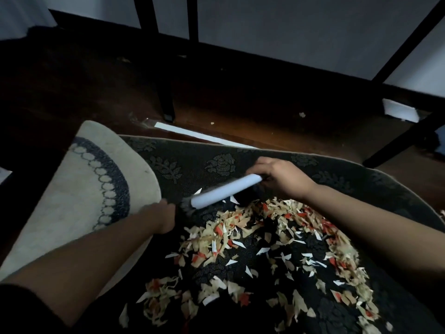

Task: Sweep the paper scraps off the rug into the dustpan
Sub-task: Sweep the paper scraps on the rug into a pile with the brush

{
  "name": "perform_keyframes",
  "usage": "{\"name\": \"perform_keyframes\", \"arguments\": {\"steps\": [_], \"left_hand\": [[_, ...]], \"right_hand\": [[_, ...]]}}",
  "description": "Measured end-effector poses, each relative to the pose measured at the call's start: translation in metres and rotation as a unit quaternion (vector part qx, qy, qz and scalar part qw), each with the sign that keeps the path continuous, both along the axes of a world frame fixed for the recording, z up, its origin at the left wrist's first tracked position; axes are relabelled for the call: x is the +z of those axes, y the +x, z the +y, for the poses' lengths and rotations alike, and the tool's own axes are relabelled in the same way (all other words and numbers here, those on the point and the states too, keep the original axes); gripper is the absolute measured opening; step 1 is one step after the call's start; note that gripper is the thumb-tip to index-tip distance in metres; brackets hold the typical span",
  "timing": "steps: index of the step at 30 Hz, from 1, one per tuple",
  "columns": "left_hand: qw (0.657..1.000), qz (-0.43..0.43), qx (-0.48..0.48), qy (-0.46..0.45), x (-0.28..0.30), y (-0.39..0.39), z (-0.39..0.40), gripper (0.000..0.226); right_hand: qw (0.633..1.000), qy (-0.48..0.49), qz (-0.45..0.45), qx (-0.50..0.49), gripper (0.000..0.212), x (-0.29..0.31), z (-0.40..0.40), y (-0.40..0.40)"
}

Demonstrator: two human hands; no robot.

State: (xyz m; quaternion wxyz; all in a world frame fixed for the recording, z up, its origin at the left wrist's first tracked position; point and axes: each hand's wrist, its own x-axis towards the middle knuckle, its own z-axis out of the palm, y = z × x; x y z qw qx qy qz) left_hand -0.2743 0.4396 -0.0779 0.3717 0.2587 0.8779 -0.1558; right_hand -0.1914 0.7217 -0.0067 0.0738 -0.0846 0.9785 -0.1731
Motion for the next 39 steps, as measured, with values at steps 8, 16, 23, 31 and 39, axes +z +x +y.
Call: {"name": "perform_keyframes", "arguments": {"steps": [8,16,23,31,39], "left_hand": [[0.992,0.043,-0.11,-0.044,0.151,0.01,0.05,0.034],[0.991,0.107,-0.077,0.014,0.237,0.069,0.037,0.035],[0.991,0.116,-0.028,0.055,0.247,0.146,-0.008,0.038],[0.989,0.116,0.041,0.083,0.225,0.181,-0.043,0.04],[0.992,0.072,0.083,0.068,0.151,0.166,-0.08,0.043]], "right_hand": [[0.994,0.087,0.016,-0.064,0.039,0.057,-0.033,0.032],[0.971,0.141,0.015,-0.194,0.037,0.108,-0.078,0.087],[0.964,0.112,0.019,-0.242,0.025,0.142,-0.114,0.148],[0.967,0.06,0.0,-0.249,0.024,0.131,-0.148,0.178],[0.975,-0.004,-0.059,-0.216,0.03,0.063,-0.197,0.173]]}}
